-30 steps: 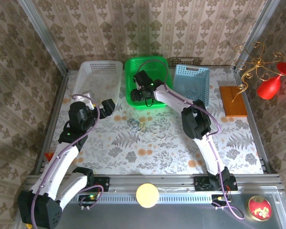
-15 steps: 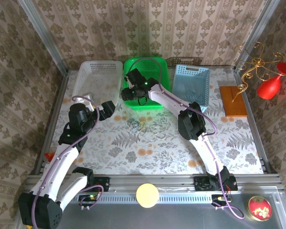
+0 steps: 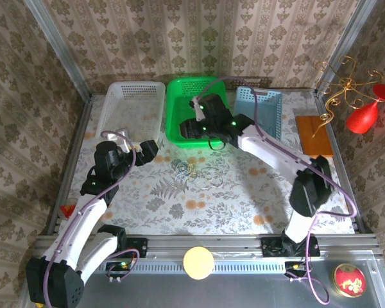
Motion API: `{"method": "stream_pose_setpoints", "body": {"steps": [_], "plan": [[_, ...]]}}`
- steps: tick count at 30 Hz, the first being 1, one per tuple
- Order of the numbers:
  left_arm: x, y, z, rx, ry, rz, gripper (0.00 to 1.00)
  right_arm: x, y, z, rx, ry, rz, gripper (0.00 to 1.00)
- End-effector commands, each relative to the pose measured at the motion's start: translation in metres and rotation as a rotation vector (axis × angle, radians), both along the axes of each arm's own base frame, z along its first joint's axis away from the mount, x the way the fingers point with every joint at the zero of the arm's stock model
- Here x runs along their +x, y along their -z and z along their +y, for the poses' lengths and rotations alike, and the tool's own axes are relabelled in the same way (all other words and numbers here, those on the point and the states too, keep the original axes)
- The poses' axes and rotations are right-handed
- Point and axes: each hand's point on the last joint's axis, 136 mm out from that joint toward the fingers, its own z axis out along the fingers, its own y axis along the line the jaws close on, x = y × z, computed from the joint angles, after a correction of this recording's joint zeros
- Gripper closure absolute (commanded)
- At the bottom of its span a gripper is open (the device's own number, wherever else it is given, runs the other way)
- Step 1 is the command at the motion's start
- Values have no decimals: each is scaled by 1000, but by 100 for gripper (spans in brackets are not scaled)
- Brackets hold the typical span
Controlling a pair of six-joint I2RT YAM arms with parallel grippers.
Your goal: Untangle the cables
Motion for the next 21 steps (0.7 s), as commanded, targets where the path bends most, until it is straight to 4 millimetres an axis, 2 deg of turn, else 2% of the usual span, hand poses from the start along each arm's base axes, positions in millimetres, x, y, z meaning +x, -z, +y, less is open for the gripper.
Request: {"method": "stream_pose_setpoints", "body": {"steps": [1,6,11,16,21], "plan": [[-4,-3,-4,-28,27,-20,0,-14,26,-10,48,56,51,49],[-9,4,-11,-30,64,-5,0,-33,60,-18,131,120,147,50],[-14,13,-17,4,88,13,0,-41,91,-10,162,147,221,51],[-15,13,-17,16,89,11,0,-42,114,2,150,157,262,55],[-15,12,-17,21,92,10,0,-43,127,6,149,178,289,58]]}}
